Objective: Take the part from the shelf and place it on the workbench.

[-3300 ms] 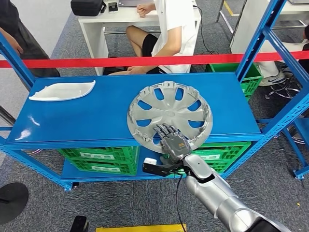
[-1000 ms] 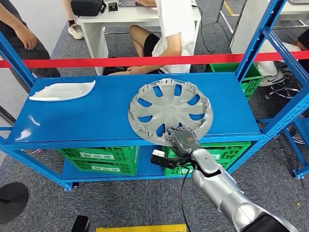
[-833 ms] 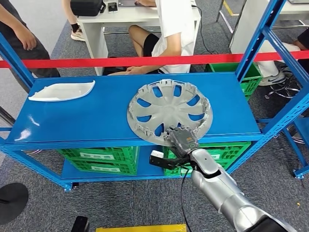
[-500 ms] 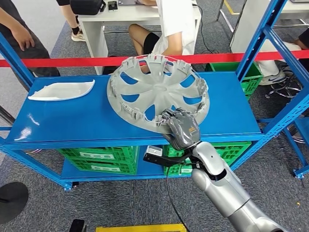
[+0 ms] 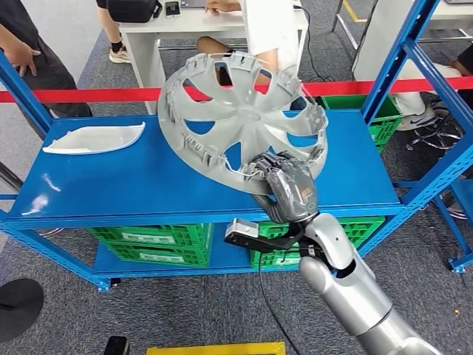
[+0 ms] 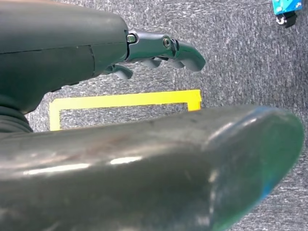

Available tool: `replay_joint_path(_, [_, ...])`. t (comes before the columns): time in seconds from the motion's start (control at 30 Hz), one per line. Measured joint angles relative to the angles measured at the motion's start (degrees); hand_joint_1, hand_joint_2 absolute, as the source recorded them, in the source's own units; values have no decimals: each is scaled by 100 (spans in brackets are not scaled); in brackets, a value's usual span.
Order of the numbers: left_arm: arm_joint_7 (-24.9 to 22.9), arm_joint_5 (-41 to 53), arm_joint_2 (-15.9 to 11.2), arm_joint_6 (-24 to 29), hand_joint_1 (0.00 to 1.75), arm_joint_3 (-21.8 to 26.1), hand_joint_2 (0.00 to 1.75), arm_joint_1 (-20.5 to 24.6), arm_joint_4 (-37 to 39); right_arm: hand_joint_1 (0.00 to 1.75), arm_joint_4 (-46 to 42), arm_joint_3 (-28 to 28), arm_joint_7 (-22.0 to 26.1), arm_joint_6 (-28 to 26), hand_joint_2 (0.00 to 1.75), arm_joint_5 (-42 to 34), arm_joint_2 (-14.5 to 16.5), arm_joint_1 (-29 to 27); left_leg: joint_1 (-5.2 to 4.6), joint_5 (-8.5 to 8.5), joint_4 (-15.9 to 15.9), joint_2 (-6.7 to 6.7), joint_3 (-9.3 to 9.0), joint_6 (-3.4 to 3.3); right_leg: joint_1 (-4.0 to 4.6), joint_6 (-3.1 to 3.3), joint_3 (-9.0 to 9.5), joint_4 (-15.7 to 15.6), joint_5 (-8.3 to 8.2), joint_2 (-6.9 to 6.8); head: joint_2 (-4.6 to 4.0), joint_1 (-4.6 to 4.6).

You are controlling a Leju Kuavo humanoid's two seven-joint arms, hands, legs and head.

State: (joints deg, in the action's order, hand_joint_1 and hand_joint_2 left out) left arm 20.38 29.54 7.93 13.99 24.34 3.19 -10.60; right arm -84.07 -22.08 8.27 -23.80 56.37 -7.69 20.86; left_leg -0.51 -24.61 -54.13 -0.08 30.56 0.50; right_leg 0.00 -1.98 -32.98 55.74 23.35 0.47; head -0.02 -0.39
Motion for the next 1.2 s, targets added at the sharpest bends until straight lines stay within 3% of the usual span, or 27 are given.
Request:
replay_joint_path(0.13, [-7, 43, 0, 62, 0, 51, 0, 1, 0, 175, -148, 99, 13, -41, 175, -61, -41, 43, 0, 0, 0, 0, 0, 0, 0, 0, 1, 0, 0, 0, 0, 1])
replay_joint_path(0.27, [-18, 43, 0, 77, 0, 86, 175, 6, 0, 175, -147, 77, 20, -110, 175, 188, -23, 57, 0, 0, 0, -1, 1, -1, 0, 0, 2, 0, -1, -1, 0, 0])
replay_joint_path(0.77, [28, 1, -28, 4, 0, 262, 175, 12, 0, 175, -138, -95, 17, -240, 175, 285, 93, 86, 0, 0, 0, -1, 3, -1, 0, 0, 2, 1, 0, -1, 0, 1])
replay_joint_path(1.0, [24, 14, -26, 29, 0, 346, 175, 26, 0, 175, -137, -178, 213, -75, 175, -338, 97, 111, -3, -3, -4, -1, 3, -4, -3, -1, 2, -1, -1, -1, 0, -1])
replay_joint_path(1.2, [-29, 85, -30, 196, 0, 374, 175, 28, 0, 175, -137, -201, 376, 19, 175, -734, 99, 92, -29, -26, -32, -1, 11, -45, -32, -36, 3, -6, -5, -1, 0, -1])
